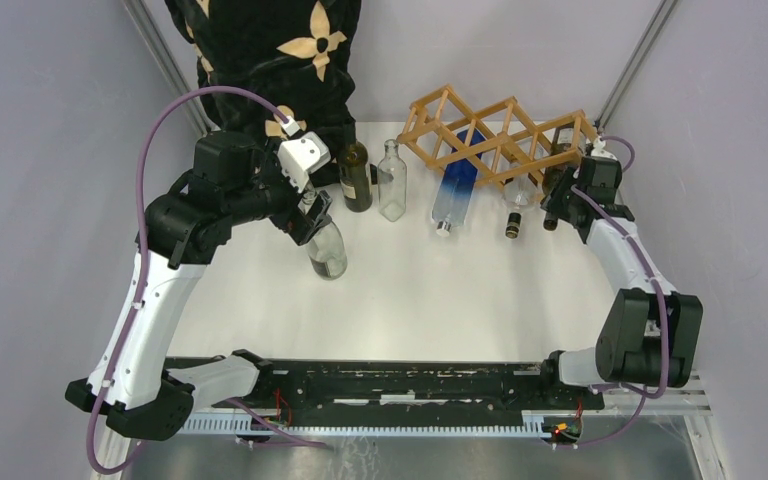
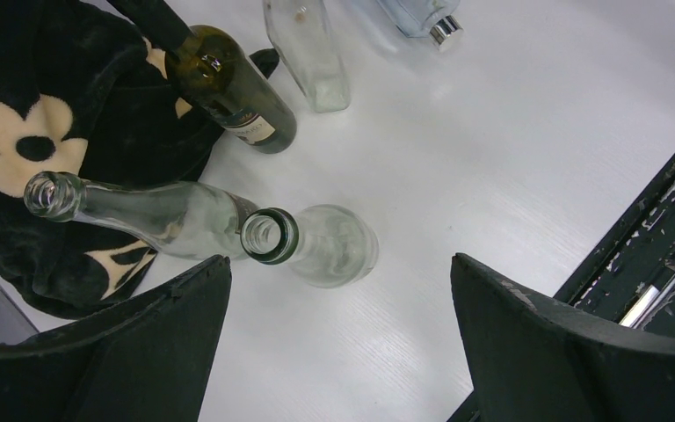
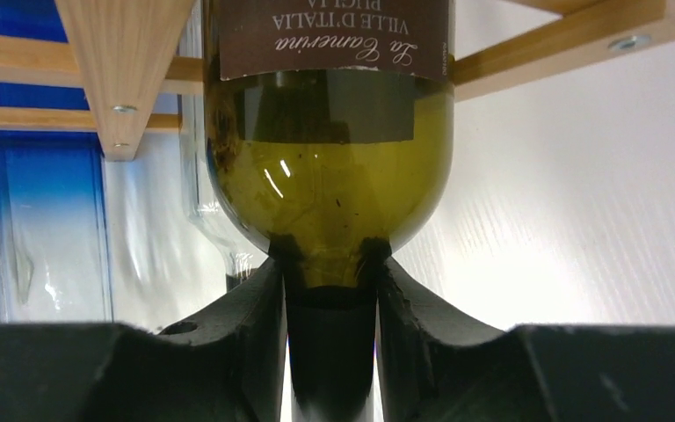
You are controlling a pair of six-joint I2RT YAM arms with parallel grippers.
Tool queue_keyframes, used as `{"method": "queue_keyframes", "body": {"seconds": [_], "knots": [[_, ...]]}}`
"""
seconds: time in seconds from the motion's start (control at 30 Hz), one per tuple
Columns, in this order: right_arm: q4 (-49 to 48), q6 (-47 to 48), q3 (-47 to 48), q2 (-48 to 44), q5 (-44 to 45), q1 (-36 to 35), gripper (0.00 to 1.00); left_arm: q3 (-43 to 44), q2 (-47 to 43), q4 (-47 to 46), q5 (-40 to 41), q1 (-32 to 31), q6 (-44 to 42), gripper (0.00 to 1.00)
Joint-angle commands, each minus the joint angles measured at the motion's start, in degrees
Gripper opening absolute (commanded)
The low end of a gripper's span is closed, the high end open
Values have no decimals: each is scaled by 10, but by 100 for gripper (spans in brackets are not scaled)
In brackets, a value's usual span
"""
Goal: Take the wine bottle off the wine rack
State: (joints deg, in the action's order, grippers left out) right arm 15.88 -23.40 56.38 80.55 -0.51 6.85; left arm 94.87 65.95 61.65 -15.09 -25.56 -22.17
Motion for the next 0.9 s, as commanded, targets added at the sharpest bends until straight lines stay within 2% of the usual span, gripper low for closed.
{"method": "queue_keyframes", "body": {"seconds": [0.0,0.2,0.43,0.63,0.87], "knots": [[-42,-42,-36,-61,-31,-4,0,13,-11,-20,-8,2,-18,100],[-86,-80,-148,-167,-50,-14,0,6,-10,-21,-9,1,-27,100],[-81,-104,-251,-305,-91,-19,0,-24,-26,-32,-17,2,-65,100],[-55,-129,-284,-411,-121,-20,0,-43,-34,-49,-33,1,-96,100],[-25,-168,-286,-459,-172,-31,0,-79,-50,-77,-39,2,-137,100]]}}
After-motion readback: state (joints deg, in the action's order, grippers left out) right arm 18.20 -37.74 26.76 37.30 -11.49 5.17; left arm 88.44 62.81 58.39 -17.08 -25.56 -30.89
